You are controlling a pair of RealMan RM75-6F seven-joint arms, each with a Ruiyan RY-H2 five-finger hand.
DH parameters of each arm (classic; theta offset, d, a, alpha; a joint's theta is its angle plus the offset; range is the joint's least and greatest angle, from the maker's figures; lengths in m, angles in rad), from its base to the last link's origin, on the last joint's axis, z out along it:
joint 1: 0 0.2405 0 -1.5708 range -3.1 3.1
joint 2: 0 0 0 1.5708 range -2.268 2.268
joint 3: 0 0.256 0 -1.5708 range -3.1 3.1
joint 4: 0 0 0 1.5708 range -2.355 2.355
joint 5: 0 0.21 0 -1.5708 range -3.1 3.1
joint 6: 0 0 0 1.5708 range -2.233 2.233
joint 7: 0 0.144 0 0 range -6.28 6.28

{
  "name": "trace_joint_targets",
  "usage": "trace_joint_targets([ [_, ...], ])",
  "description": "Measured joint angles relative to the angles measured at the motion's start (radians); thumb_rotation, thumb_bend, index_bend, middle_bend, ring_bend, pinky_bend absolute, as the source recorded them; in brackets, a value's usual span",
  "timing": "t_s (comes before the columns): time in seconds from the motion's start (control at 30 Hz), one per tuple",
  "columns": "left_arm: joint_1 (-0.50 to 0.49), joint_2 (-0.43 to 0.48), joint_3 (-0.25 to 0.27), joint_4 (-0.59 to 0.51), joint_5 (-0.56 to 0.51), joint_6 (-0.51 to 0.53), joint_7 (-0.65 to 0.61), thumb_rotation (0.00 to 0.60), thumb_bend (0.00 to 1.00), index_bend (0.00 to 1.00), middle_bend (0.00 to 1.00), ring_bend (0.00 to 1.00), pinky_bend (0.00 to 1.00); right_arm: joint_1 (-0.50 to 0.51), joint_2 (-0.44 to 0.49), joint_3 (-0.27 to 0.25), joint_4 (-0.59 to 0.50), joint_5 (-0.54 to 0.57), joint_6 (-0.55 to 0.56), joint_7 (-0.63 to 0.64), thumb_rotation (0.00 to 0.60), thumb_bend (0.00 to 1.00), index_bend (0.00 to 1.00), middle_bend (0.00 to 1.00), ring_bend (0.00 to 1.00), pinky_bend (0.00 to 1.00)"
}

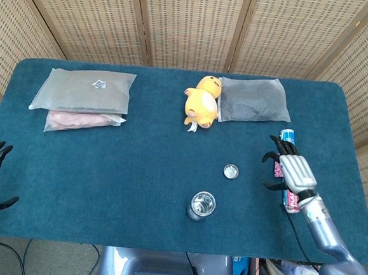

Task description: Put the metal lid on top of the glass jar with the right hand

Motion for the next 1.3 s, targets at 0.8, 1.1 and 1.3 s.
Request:
trace_joint_targets([
  [0.8,-0.014,-0.006,-0.011,0.01,-0.03,-0.02,0.005,0.6,0.0,0.0,0.0,0.0,0.0,0.207,-0.288,-0.031,0.213,0.282,-0.126,-0.232,0.6,0.47,0.49,0.0,0.0,0.0],
  [1.1,-0.019,-0.006,-0.013,0.016,-0.037,-0.029,-0.001,0.6,0.0,0.0,0.0,0.0,0.0,0.241,-0.332,-0.053,0.257,0.361,-0.139,-0.283,0.6,0.49,0.49,0.0,0.0,0.0],
  [1.3,-0.023,-0.011,-0.011,0.017,-0.038,-0.037,0.007,0.6,0.0,0.0,0.0,0.0,0.0,0.248,-0.346,-0.062,0.28,0.368,-0.134,-0.292,0.6,0.53,0.51,0.0,0.0,0.0],
])
